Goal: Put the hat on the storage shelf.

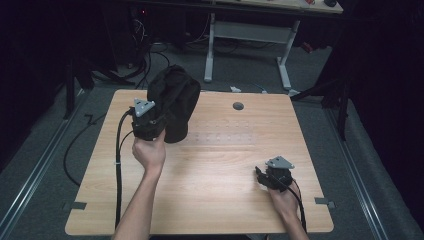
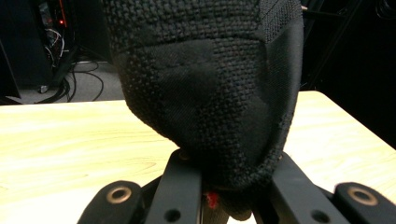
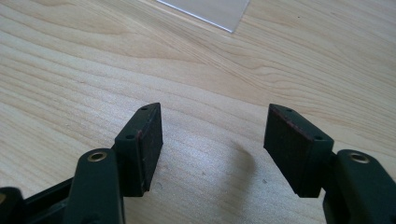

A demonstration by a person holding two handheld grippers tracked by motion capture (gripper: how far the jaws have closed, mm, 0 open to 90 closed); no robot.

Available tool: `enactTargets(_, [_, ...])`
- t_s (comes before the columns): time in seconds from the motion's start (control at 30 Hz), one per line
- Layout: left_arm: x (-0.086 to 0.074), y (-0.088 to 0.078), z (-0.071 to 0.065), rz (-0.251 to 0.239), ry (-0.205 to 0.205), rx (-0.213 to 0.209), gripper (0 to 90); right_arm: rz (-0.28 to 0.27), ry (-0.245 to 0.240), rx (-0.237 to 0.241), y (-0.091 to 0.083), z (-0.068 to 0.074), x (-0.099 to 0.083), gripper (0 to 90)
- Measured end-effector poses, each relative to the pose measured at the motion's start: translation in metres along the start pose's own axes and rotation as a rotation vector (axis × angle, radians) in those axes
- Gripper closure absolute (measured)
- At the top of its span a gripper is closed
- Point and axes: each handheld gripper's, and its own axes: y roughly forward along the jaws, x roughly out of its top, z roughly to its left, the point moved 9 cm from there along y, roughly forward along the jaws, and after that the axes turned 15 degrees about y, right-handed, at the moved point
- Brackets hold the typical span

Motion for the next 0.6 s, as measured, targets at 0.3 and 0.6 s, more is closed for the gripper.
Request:
enactTargets(0.3, [-0.016, 0.007, 0.001, 0.028, -0.005, -0.014, 83.1, 0.0, -0.001, 0.001, 0.0, 0.0, 0.0, 37.4])
enactTargets(0.6, [-0.023, 0.007, 0.014, 0.084, -0.064, -0.046, 75.7, 0.003, 0.005, 0.009, 0.0, 0.0, 0.0, 37.6])
